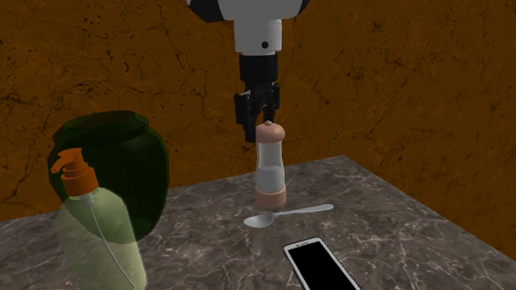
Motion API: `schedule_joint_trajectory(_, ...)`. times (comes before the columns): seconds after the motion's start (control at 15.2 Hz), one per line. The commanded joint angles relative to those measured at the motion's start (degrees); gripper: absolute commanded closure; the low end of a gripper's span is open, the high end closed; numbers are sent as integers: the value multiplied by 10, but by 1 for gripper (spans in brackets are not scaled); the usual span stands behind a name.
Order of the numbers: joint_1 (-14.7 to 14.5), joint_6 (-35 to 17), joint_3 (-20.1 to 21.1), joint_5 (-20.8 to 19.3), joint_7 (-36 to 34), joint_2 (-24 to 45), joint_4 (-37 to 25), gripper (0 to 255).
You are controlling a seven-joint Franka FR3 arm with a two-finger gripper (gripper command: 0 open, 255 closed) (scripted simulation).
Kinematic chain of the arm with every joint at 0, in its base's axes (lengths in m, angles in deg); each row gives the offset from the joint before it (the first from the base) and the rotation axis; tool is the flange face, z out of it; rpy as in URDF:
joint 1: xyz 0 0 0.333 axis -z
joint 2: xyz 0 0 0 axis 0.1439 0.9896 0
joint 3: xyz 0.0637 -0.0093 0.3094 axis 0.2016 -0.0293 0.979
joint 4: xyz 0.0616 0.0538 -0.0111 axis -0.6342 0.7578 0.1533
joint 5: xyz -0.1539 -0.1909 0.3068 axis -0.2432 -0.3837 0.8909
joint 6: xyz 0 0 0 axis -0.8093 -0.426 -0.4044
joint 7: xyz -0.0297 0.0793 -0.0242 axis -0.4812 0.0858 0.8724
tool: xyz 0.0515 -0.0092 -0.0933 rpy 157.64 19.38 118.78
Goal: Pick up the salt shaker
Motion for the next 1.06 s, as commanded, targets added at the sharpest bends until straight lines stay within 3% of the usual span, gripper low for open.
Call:
schedule_joint_trajectory(0.0, 0, 10, -1, -2, -2, -3, -7, 255)
schedule_joint_trajectory(0.99, 3, 106, -5, -11, -10, -15, -93, 255)
